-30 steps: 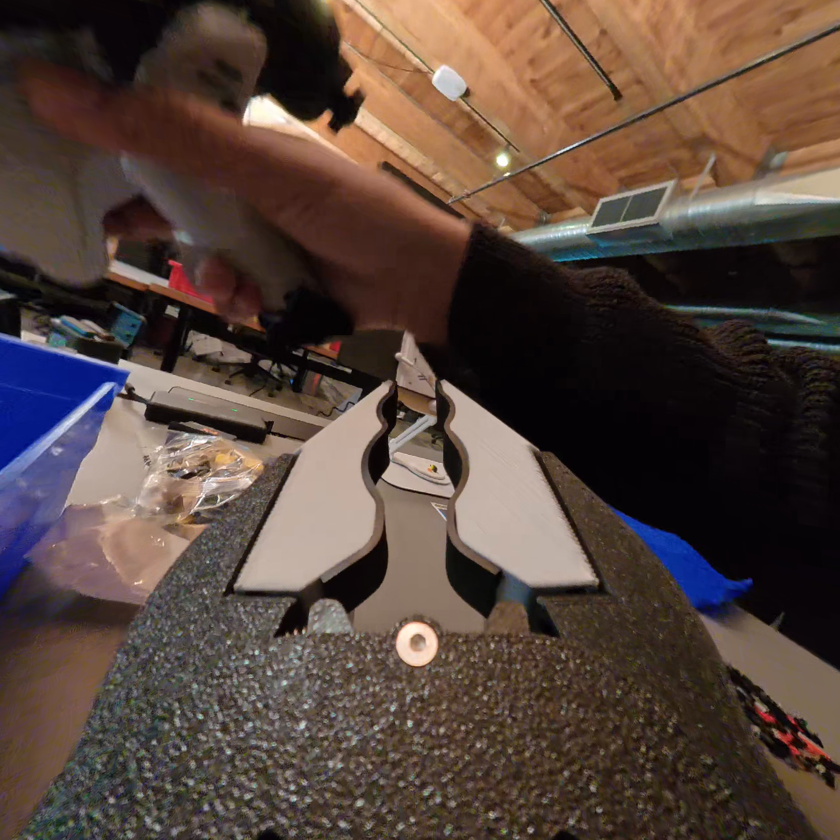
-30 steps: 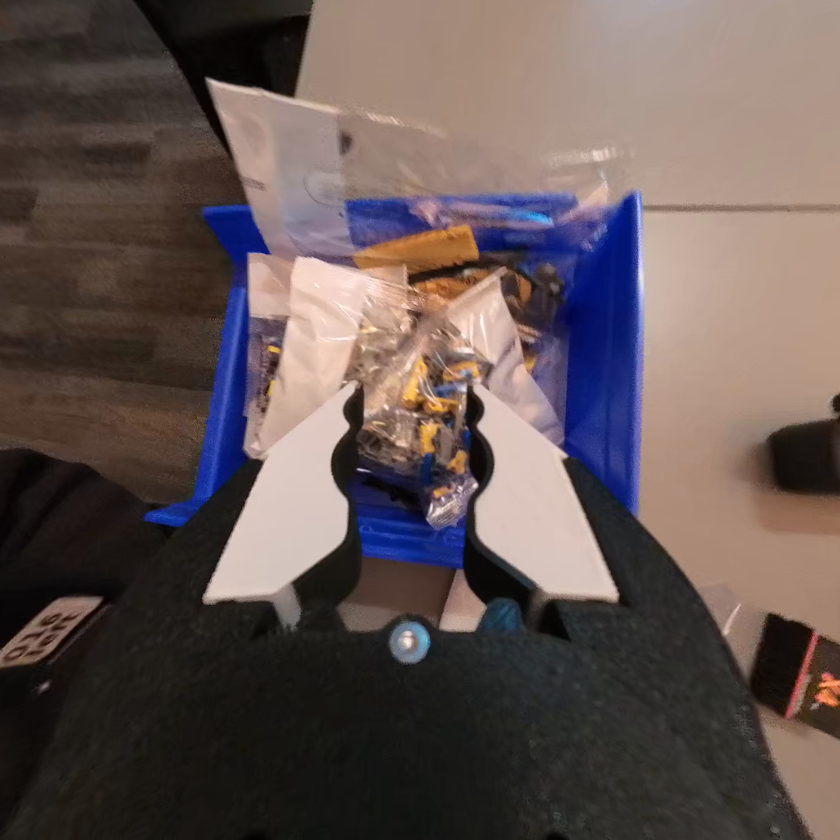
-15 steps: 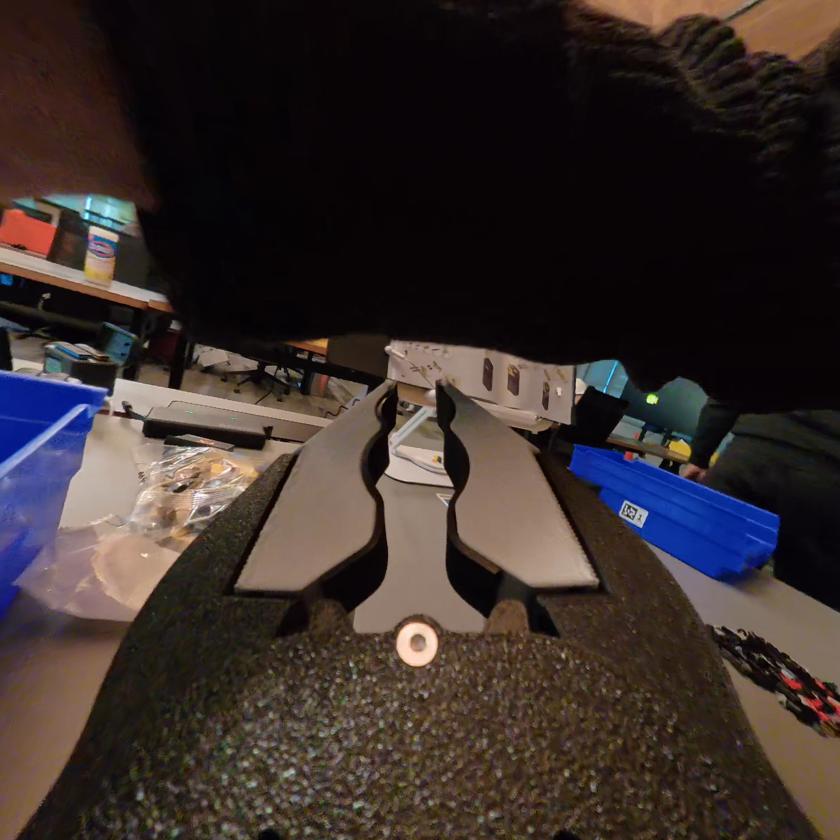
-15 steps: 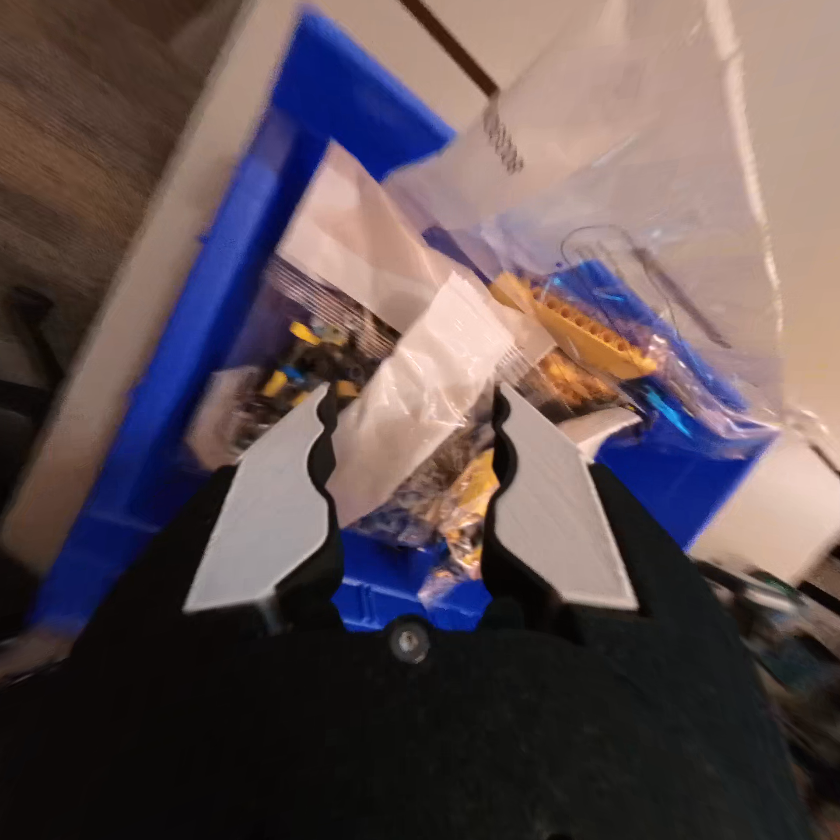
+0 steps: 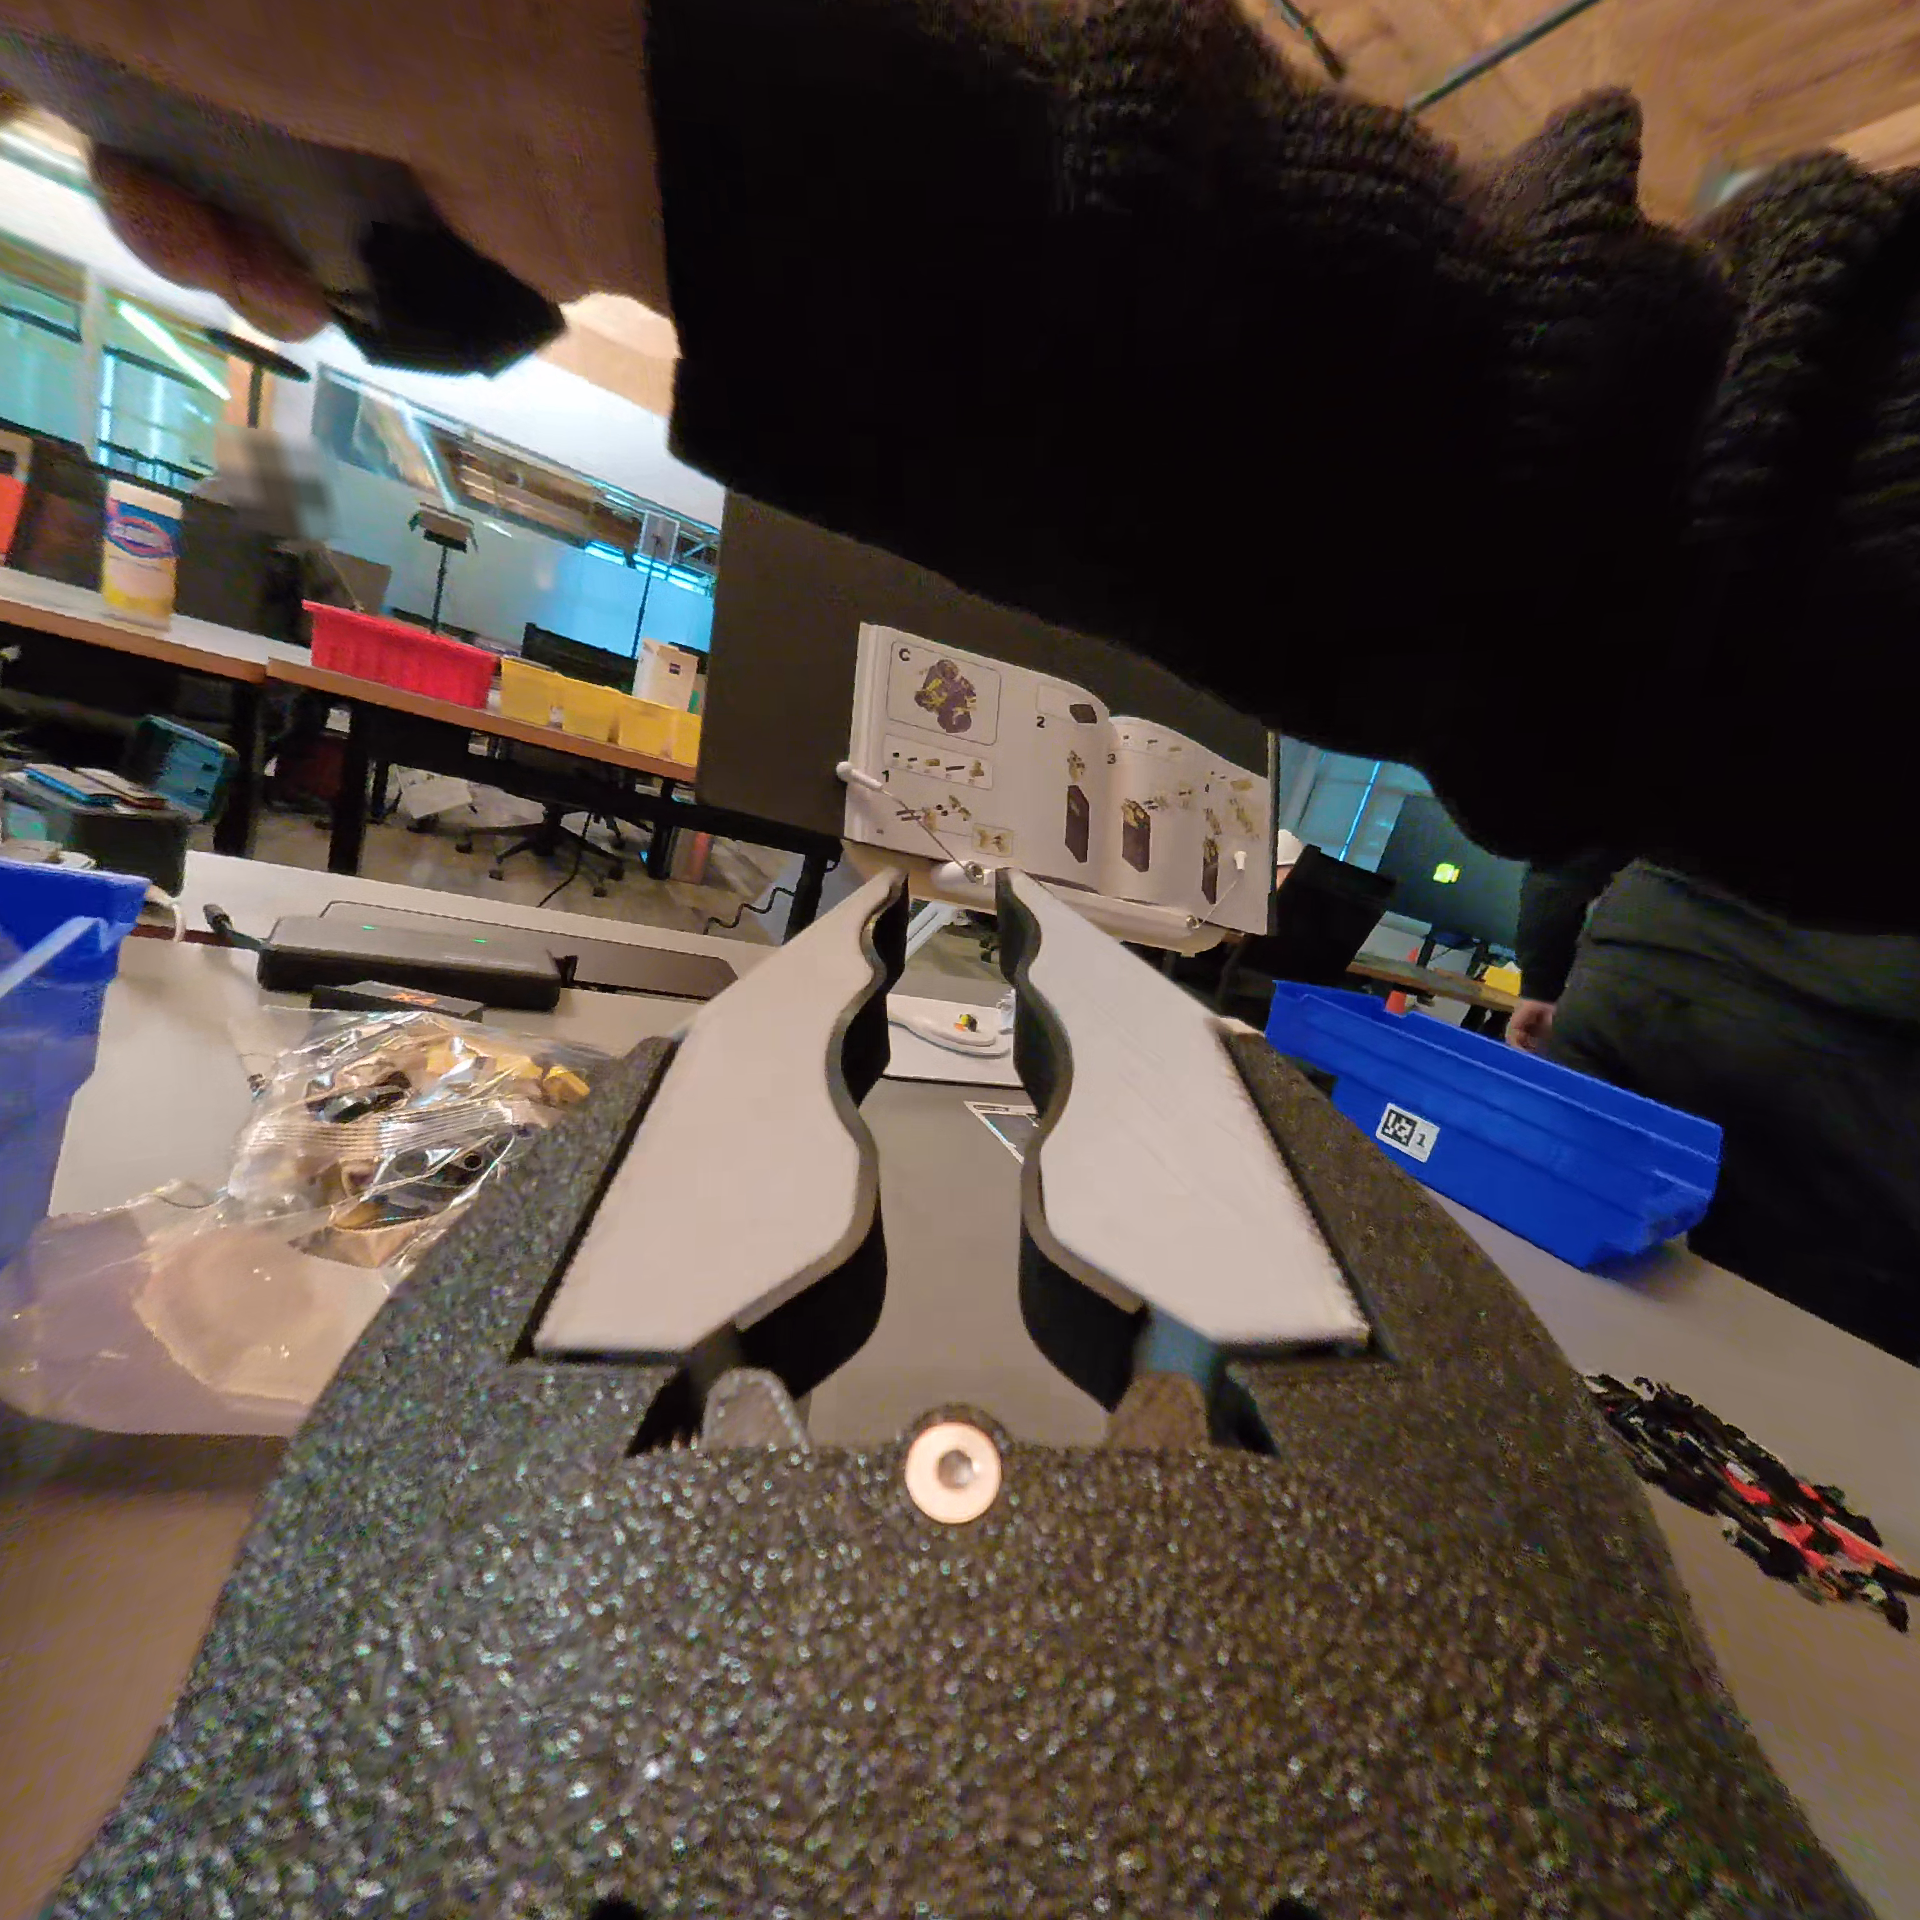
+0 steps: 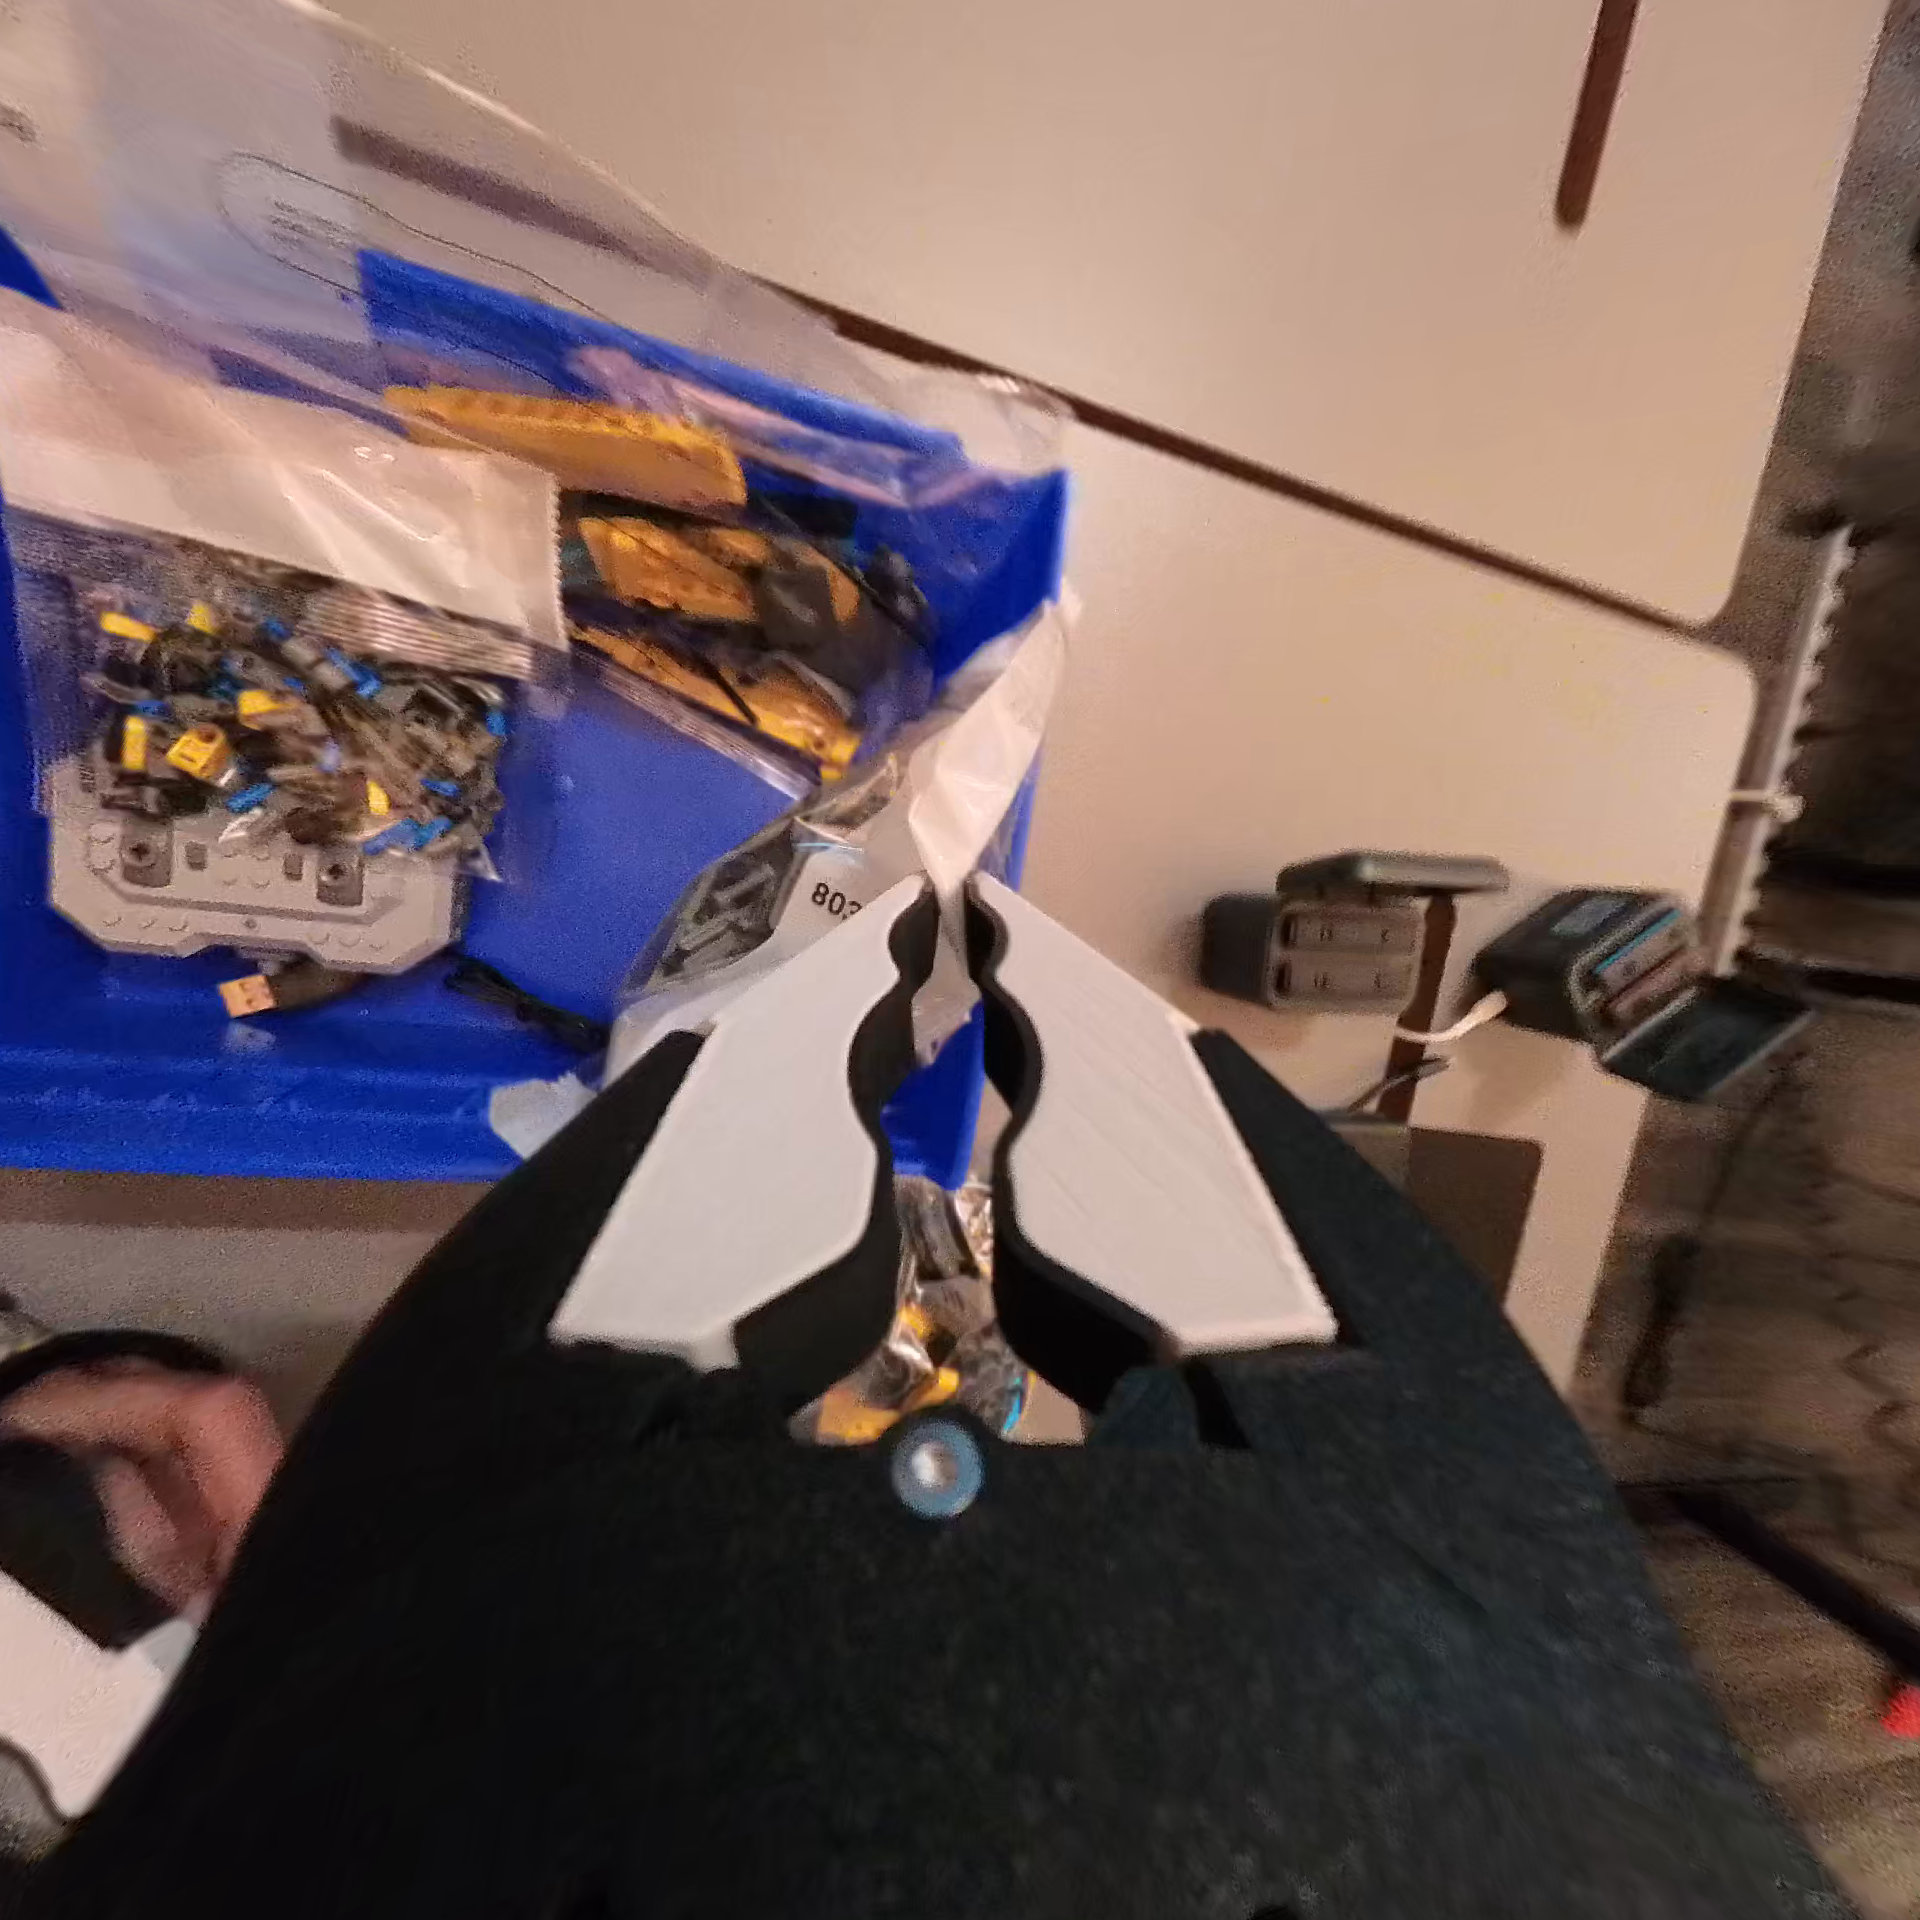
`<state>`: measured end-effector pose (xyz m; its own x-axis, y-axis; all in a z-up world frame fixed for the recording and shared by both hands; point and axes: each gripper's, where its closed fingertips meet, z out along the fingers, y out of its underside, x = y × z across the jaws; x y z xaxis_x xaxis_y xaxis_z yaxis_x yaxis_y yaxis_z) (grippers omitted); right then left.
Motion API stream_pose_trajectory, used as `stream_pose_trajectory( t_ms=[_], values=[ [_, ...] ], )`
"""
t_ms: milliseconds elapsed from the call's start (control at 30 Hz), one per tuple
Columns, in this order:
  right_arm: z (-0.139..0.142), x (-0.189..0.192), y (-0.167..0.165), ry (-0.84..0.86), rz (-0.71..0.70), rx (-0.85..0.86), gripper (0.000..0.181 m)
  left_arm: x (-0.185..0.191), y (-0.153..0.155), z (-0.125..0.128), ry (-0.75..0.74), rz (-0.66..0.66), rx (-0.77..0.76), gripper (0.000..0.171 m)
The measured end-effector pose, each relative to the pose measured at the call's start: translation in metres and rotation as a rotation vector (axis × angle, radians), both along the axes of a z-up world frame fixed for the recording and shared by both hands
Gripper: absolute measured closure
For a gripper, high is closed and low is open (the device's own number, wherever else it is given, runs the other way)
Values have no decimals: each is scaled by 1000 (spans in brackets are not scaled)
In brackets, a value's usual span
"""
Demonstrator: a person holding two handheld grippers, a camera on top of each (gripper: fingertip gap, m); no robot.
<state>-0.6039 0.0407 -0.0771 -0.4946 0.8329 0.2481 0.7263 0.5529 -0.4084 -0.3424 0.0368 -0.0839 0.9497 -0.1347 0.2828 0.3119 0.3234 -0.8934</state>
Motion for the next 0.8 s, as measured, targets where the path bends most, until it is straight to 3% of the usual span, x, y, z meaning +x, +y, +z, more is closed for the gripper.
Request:
stream_pose_trajectory(
  t_ms=[233, 500, 700, 800],
  values=[
    [-22, 14, 53, -92, -157, -169, 175, 4, 3, 0, 17, -2, -14, 156],
    [-28, 22, 44, -62, -75, -41, 172, 7, 1, 3, 5, -41, 6, 156],
    [-14, 16, 29, -29, -86, -88, 141, 7, 1, 2, 7, -36, 4, 156],
    [2, 5, 13, 43, -46, -94, 136, 5, 1, 1, 0, -31, -1, 156]
  ],
)
